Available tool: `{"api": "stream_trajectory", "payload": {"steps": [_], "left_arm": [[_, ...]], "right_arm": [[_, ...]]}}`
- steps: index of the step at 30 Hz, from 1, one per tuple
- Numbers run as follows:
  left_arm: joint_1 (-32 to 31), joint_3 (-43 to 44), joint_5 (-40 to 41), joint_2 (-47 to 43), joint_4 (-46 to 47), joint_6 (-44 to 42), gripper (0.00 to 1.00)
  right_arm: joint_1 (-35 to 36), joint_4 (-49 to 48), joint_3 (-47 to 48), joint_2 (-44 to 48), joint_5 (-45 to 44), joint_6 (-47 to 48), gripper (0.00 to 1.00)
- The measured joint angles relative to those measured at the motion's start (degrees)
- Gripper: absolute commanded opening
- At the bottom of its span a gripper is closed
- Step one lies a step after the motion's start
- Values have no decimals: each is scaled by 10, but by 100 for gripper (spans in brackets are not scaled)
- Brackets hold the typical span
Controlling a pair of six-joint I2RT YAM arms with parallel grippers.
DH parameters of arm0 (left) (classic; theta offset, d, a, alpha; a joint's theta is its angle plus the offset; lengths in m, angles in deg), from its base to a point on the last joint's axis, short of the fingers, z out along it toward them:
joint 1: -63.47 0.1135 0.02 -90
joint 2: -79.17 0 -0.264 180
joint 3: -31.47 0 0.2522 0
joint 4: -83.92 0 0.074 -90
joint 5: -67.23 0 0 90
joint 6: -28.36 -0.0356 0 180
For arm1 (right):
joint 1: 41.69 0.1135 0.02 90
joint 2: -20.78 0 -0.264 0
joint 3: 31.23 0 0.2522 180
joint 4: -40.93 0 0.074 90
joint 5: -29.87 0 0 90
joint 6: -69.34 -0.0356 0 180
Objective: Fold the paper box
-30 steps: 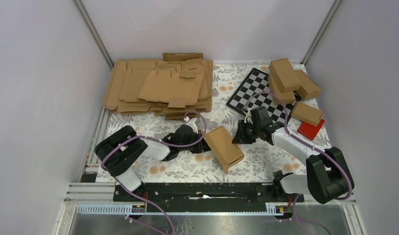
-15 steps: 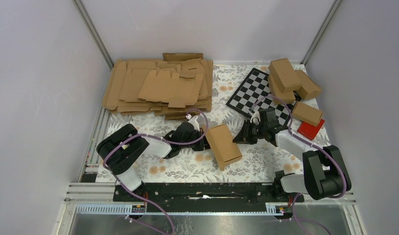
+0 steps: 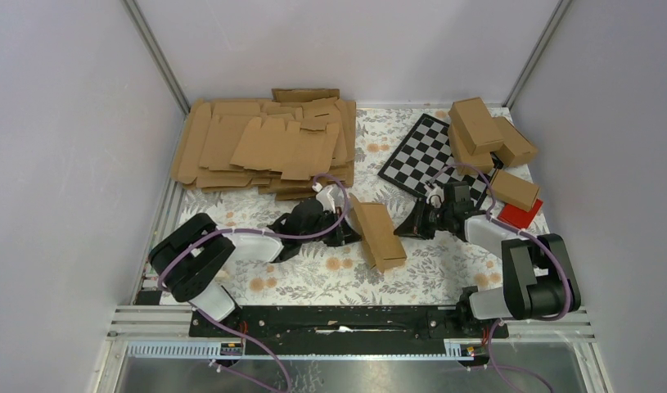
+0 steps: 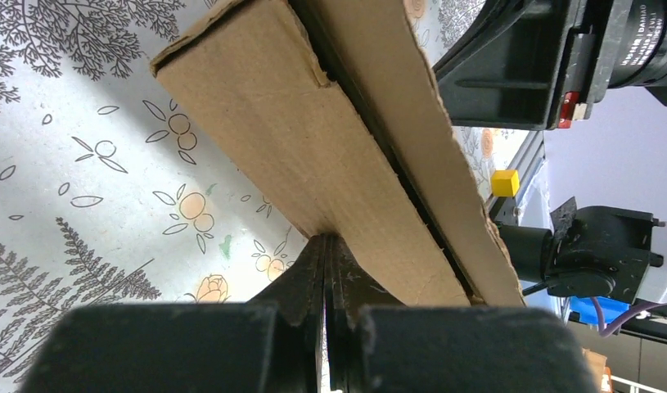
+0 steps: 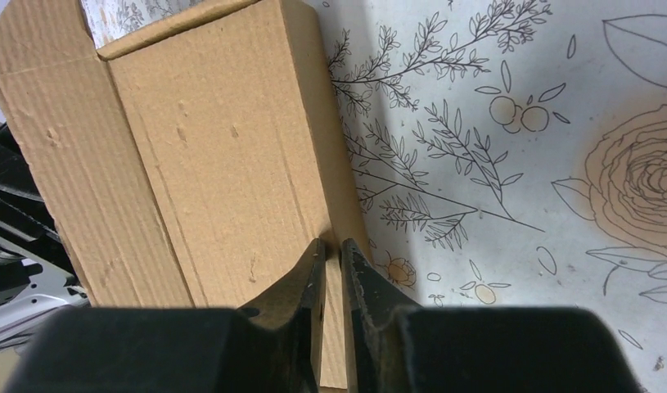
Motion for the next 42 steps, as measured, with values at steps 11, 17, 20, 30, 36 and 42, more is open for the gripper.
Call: {"api": "stream_trajectory", "payload": {"steps": [11,17,20,30,36,42], "left_arm": [[0,-39,3,-3,30,45,25],[0,-77,2,-16,78,79,38],[0,-73,-5,-13,103,88,43],[-4,-26,-75,56,208,124,46],[-12,17,-100,64,200,120,46],[-16,59,-104,71,124,91,46]], "right_arm": [[-2,-34,-4,-21,25,-2,10],[-2,-39,-9,-28,25,-2,10],[-2,-39,-11,-28,25,-2,11],[-2,-36,-20,-38,23,2,16],[11,-26,-22,-27,16,3,23],[46,3,-21,25,-22,9,26]]}}
